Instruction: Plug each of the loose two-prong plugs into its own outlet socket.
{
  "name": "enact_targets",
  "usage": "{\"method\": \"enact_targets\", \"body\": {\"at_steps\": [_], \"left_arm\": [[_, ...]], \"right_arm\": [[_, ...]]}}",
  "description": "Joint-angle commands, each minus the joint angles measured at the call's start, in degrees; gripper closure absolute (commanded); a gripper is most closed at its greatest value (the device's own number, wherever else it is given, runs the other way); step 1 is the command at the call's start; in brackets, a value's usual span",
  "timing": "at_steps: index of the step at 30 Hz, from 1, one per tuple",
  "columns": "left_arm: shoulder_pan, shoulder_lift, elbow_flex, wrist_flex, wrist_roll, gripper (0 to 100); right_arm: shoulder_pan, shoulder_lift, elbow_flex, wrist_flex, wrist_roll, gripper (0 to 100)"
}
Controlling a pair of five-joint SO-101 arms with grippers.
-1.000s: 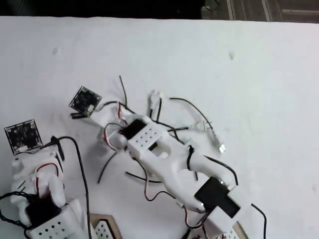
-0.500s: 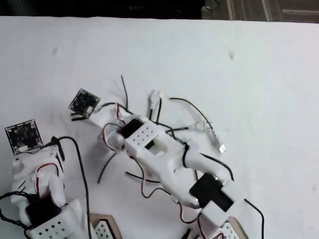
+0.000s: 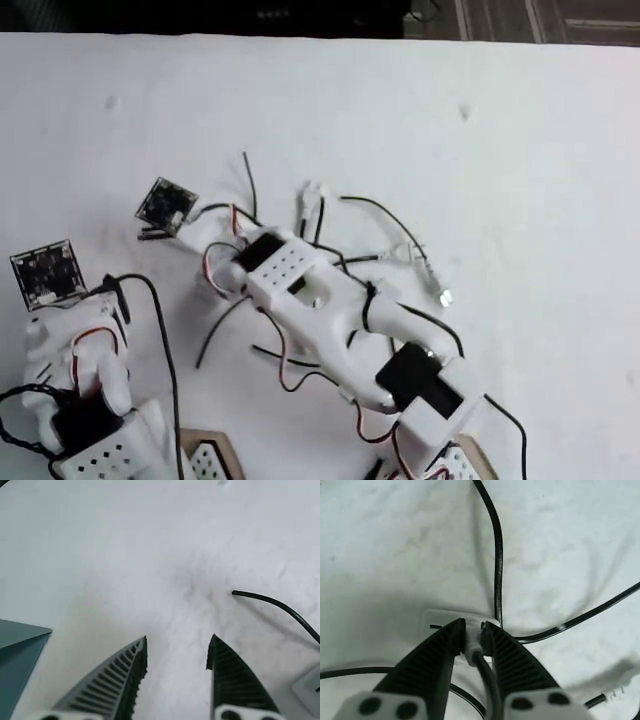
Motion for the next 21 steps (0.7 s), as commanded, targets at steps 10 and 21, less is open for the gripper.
{"method": "enact_targets", "body": {"at_steps": [10, 21], "left_arm": [[-0.13, -0.40, 0.53, -1.32, -0.26, 79], [-0.13, -0.40, 0.70, -1.32, -0.26, 79]], "right_arm": [[0.75, 0.92, -3.87, 6.46, 0.09, 87.8], [0.75, 1.01, -13.71, 12.97, -3.96, 90.2]]}}
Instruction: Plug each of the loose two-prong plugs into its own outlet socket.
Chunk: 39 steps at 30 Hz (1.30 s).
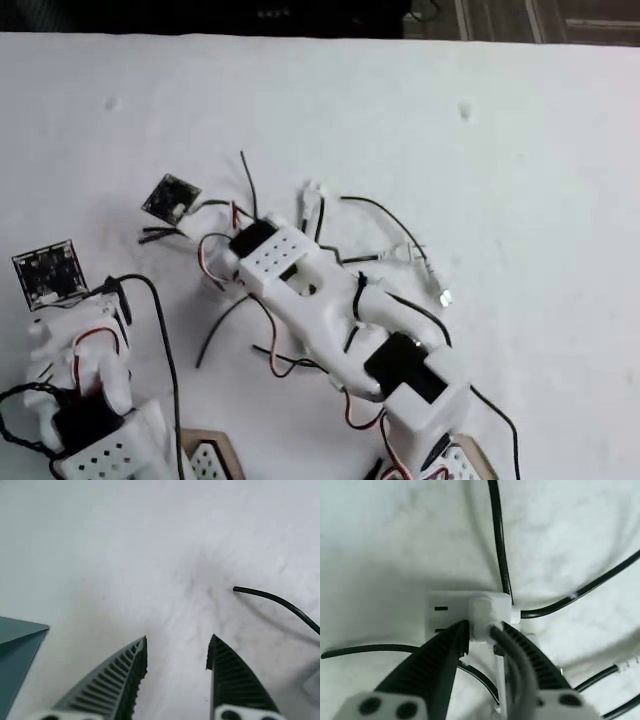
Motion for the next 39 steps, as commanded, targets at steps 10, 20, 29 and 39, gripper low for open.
{"method": "enact_targets", "body": {"at_steps": [10, 20, 29, 39], "left_arm": [[-0.13, -0.40, -0.09, -1.23, -0.26, 79], [-0.13, -0.40, 0.00, -1.23, -0.26, 79], [-0.13, -0.40, 0.00, -1.23, -0.26, 79], [-0.13, -0.40, 0.00, -1.23, -0.26, 79]], "right_arm": [[0.04, -0.22, -3.43, 0.92, -4.31, 85.4], [-1.19, -0.04, -3.34, -1.71, -4.48, 88.0], [-0.22, 0.04, -2.46, -3.30, -3.96, 98.1], [2.07, 0.04, 3.87, -2.95, -4.04, 98.1]]}}
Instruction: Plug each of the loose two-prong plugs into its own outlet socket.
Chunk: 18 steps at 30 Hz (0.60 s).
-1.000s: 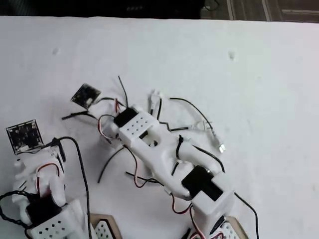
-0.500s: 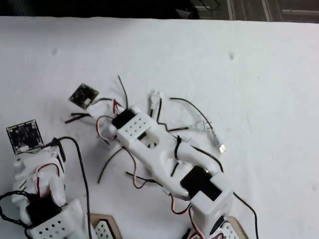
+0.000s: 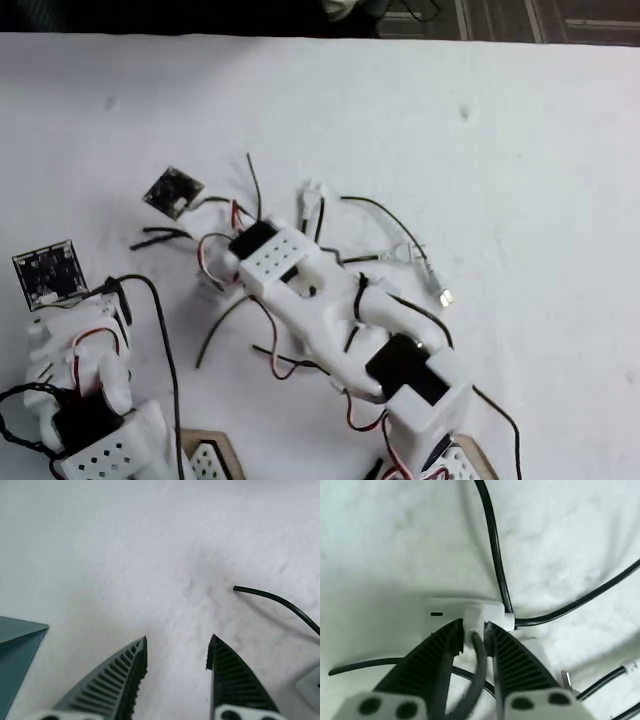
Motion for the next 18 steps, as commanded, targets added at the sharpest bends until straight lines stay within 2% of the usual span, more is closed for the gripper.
{"method": "enact_targets", "body": {"at_steps": [1, 10, 18], "left_arm": [[-0.13, -0.40, -0.18, -1.23, -0.26, 79], [-0.13, -0.40, -0.18, -1.23, -0.26, 79], [-0.13, -0.40, -0.18, -1.23, -0.26, 79]], "right_arm": [[1.98, -0.22, 2.02, 0.48, -0.09, 98.1], [1.89, 2.95, 2.81, -1.89, -0.09, 98.2], [1.89, 13.23, -11.69, 10.51, -0.18, 98.2]]}}
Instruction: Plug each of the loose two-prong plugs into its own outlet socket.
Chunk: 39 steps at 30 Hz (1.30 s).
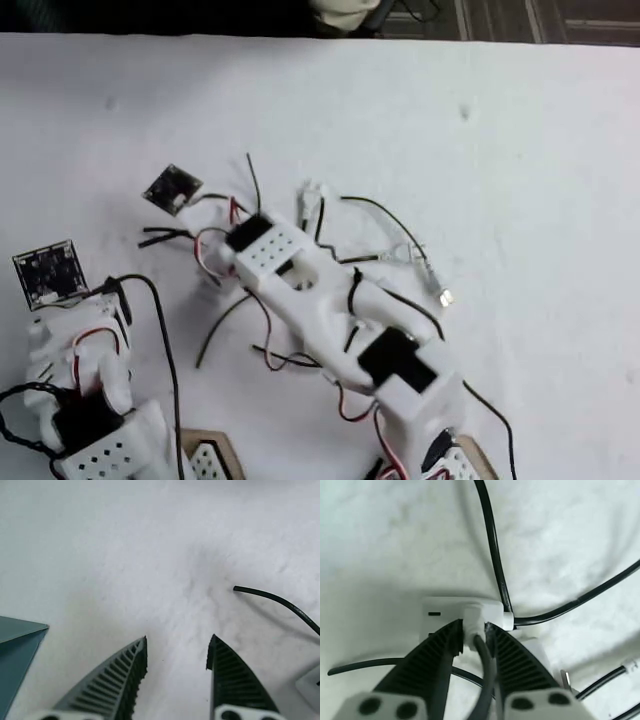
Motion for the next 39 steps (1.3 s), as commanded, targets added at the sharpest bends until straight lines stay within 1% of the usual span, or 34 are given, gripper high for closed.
{"method": "enact_targets", "body": {"at_steps": [1, 13, 24, 27, 30, 34, 39], "left_arm": [[-0.13, -0.40, -0.18, -1.23, -0.26, 79], [-0.13, -0.40, -0.18, -1.23, -0.26, 79], [-0.13, -0.40, -0.18, -1.23, -0.26, 79], [-0.13, -0.40, -0.18, -1.23, -0.26, 79], [-0.13, -0.40, -0.18, -1.23, -0.26, 79], [-0.13, -0.40, -0.18, -1.23, -0.26, 79], [-0.13, -0.40, -0.09, -1.23, -0.26, 79]], "right_arm": [[1.27, 4.53, -4.31, 5.14, -0.26, 98.2], [1.27, 5.32, -3.87, 12.18, 0.09, 98.2], [-0.13, 5.32, -4.31, 11.21, 1.32, 98.2], [-0.22, 4.35, -4.40, 8.57, 1.23, 98.2], [0.04, 0.75, -4.31, 6.11, 1.49, 98.2], [1.01, -7.25, -4.31, 6.11, 1.32, 98.2], [4.44, -16.75, -4.40, 6.02, 1.23, 98.2]]}}
